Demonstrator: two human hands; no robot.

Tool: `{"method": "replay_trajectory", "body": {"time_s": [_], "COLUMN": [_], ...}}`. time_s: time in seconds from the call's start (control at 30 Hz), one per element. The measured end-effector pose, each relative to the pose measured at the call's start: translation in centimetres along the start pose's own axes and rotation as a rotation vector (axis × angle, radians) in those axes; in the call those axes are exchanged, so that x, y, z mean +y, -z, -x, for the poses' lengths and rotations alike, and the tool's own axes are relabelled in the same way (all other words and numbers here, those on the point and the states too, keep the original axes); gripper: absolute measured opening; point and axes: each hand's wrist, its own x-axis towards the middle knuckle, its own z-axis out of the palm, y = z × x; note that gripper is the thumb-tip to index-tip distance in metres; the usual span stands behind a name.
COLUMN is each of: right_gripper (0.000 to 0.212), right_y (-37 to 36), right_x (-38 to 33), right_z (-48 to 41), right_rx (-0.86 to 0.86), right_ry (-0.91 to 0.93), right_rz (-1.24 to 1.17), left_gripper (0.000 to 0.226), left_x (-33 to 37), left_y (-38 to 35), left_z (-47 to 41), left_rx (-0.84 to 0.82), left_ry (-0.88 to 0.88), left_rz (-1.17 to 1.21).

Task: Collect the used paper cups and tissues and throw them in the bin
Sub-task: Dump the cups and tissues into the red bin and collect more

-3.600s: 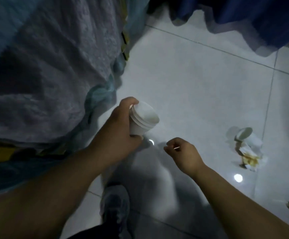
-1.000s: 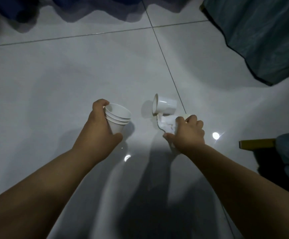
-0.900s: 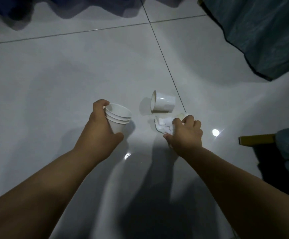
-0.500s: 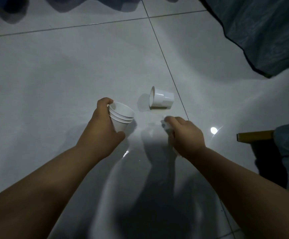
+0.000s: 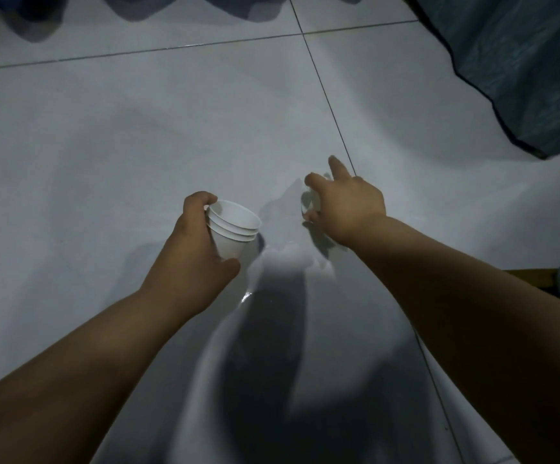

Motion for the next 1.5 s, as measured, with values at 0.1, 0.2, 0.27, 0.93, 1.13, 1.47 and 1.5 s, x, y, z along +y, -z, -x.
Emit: {"method": "replay_trajectory", "body": {"time_s": [0.1,0.2,0.27,0.93,1.13,1.47,1.5], "right_gripper": [0.049,0.046,0.045,0.031,0.03,0.03,0.03], "right_y": [-0.3,0.0,0.7,34.3,48.5,65.9,67.1], "right_x": [0.2,0.3,0.3,-3.6,-4.5,-0.2,0.4], "right_z": [-0.3,-0.1,0.6,18.1,26.6,39.0,40.1], "right_rx": [0.026,0.052,0.077,0.241,0.28,0.428,0.452], "right_ry": [0.038,0.059,0.003,-0.506,-0.477,-0.447,-0.445], "right_rz": [0.004,0.009,-0.088,-1.268,-1.425,-1.481,-1.465], "left_gripper": [0.079,0.077,0.078,0.085,0.085,0.092,0.094], "left_x": [-0.3,-0.3,0.2,23.1,35.5,53.7,55.3], "left_y": [0.0,0.0,0.3,23.5,31.4,38.0,38.2], "left_z": [-0.2,-0.4,-0.6,9.0,15.9,25.7,26.5], "left_rx": [-0.007,-0.028,-0.043,-0.189,-0.222,-0.254,-0.257], "left_ry": [0.014,0.004,-0.016,-0.057,-0.118,-0.305,-0.33], "left_rz": [0.006,0.003,0.003,0.063,0.038,-0.01,-0.013]}}
